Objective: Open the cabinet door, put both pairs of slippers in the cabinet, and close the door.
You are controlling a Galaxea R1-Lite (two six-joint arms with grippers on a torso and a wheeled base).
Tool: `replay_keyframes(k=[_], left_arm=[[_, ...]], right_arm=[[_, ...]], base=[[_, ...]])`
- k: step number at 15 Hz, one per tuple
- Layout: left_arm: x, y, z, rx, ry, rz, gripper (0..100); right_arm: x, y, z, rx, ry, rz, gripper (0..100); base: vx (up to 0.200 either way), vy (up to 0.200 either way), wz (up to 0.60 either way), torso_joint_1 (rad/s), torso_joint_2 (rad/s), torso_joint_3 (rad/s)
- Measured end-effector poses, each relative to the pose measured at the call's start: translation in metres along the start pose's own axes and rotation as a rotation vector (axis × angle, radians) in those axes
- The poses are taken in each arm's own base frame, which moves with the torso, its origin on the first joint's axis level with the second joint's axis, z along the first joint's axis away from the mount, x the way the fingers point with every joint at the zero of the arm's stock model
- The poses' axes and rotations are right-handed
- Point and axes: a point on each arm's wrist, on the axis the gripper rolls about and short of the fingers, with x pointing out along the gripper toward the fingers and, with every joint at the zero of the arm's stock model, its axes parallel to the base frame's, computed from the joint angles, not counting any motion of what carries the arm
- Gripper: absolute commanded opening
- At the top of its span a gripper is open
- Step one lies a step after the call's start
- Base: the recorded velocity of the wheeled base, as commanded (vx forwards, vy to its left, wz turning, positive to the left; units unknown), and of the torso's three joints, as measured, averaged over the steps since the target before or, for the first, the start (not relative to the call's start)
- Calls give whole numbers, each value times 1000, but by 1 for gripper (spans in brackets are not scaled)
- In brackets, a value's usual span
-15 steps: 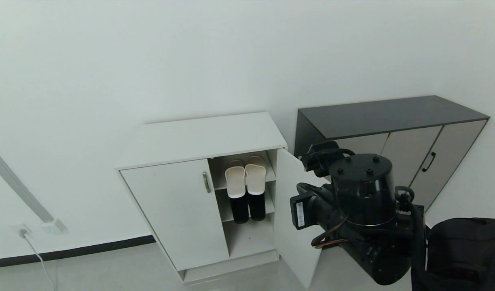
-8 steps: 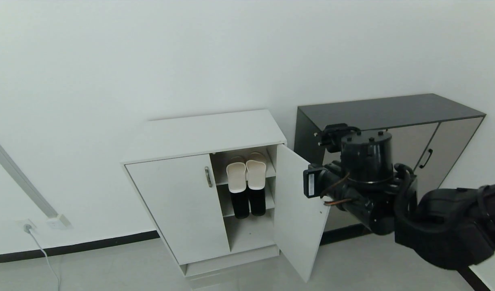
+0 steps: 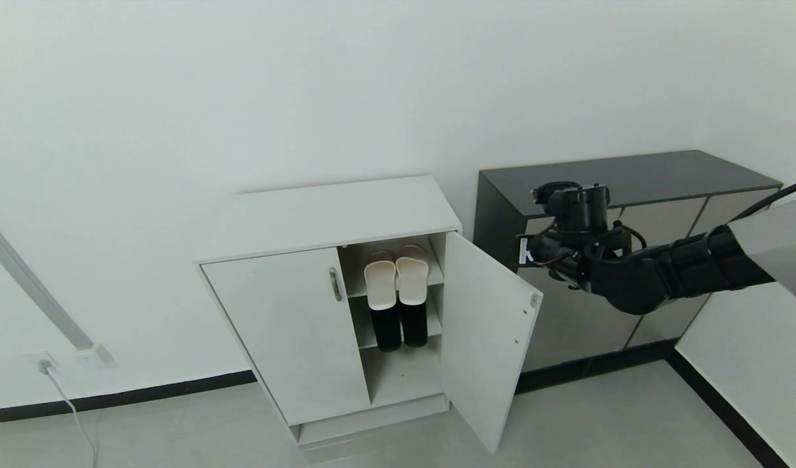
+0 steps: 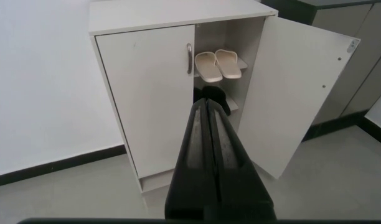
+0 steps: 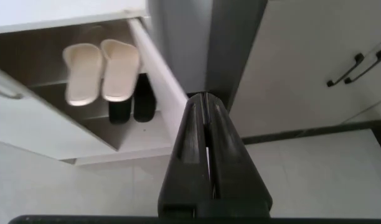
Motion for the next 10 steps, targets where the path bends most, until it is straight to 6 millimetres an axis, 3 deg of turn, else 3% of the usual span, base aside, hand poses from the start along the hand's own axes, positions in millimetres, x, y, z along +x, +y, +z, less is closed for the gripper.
replay_keyframes(k=[4, 10], left_arm=[[0, 0, 0, -1, 0, 0, 0], [0, 0, 0, -1, 0, 1, 0]], right_arm=[[30, -8, -24, 29, 53, -21, 0], [49, -14, -44, 23, 95, -46, 0]], base=[[0, 0, 0, 0, 0, 0], [0, 0, 0, 0, 0, 0]])
